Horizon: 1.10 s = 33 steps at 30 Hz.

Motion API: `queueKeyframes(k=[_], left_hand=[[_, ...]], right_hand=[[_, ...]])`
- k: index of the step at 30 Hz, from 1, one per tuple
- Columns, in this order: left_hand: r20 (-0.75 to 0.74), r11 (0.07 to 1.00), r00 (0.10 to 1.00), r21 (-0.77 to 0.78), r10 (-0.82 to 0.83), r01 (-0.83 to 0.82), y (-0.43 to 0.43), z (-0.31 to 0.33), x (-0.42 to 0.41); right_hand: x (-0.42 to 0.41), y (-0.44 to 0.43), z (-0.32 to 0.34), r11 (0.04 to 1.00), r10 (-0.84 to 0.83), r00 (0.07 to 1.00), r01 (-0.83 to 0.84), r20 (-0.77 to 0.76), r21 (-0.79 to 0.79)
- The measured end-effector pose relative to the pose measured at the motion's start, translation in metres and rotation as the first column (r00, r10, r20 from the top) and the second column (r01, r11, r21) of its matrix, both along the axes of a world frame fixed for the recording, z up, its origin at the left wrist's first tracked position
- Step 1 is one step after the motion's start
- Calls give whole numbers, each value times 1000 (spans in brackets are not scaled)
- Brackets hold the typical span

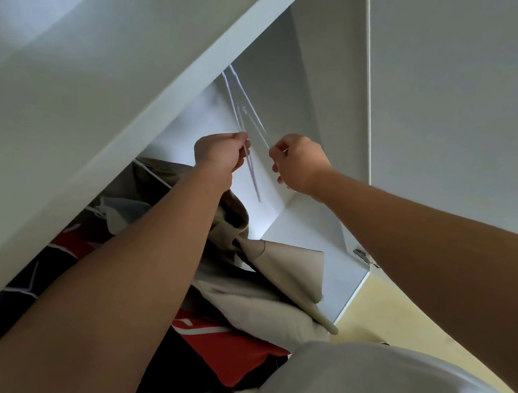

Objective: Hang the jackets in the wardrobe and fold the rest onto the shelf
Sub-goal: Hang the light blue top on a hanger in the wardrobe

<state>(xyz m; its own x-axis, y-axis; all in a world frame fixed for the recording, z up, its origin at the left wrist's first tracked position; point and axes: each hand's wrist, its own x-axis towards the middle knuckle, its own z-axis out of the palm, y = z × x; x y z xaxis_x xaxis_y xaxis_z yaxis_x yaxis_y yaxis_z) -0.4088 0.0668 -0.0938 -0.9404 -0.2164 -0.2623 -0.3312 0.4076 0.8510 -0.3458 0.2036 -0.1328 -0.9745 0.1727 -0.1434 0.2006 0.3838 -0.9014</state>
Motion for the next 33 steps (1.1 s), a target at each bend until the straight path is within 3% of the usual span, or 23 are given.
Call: queueKeyframes(k=[12, 18, 21, 28, 31, 33], left_hand=[[-56, 977, 992, 186, 115, -103, -2, 15, 32], [-111, 941, 991, 335, 75, -34, 4, 18, 65], [-129, 924, 989, 382, 78, -23, 9, 18, 81], [-118, 894, 993, 447, 26, 30, 24, 2, 122], [-123, 873, 992, 483, -11, 70, 36, -8, 140], [-151, 874, 985, 465, -78, 140, 44, -18, 156]], right_hand=[[-1, 7, 2, 990, -70, 998, 70, 0, 120], [17, 13, 0, 925, -209, 978, 197, 0, 324], [33, 16, 0, 935, -252, 966, 256, -50, 244], [100, 13, 4, 928, -308, 952, 299, -3, -222], [134, 16, 2, 927, -314, 949, 307, 1, -215], [156, 19, -2, 939, -323, 946, 320, -6, -127]])
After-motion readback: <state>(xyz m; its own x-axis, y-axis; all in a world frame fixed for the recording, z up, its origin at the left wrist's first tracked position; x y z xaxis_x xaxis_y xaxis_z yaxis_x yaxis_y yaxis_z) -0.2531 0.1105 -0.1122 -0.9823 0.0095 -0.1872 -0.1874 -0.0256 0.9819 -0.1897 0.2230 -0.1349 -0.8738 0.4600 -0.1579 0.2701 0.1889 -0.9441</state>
